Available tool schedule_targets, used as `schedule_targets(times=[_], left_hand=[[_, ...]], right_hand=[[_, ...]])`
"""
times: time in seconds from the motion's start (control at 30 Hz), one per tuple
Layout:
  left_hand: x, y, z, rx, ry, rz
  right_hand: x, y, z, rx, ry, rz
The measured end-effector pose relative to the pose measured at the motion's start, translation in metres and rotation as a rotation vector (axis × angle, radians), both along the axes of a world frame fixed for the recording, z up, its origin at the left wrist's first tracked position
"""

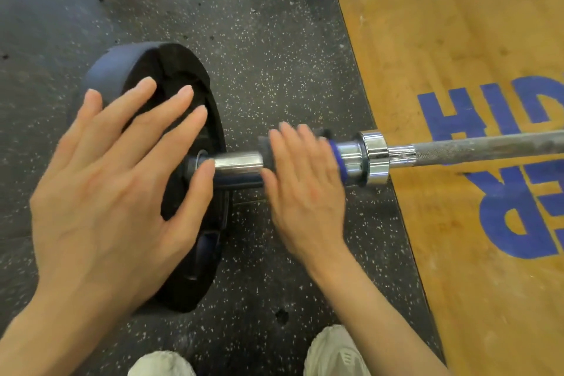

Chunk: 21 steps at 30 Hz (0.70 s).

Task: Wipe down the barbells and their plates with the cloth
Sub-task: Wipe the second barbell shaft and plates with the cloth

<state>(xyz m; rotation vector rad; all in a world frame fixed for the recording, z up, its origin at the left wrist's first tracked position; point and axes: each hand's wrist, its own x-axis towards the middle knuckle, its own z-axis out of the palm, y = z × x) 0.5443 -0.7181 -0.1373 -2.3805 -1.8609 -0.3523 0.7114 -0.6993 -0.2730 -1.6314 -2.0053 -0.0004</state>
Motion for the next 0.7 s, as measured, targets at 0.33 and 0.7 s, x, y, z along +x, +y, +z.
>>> schedule_targets(times=[0.33,0.7], left_hand=[[-0.008,0.010,-0.006,-0.057,-0.053,-0.020],[-0.007,0.002,-0.010,-0.040,-0.086,-0.036]], right_hand=[[0.006,0.000,-0.001,-0.004,-0.002,-0.012],[0.018,0.002,0.010,-0.070,-0.048,-0.089]])
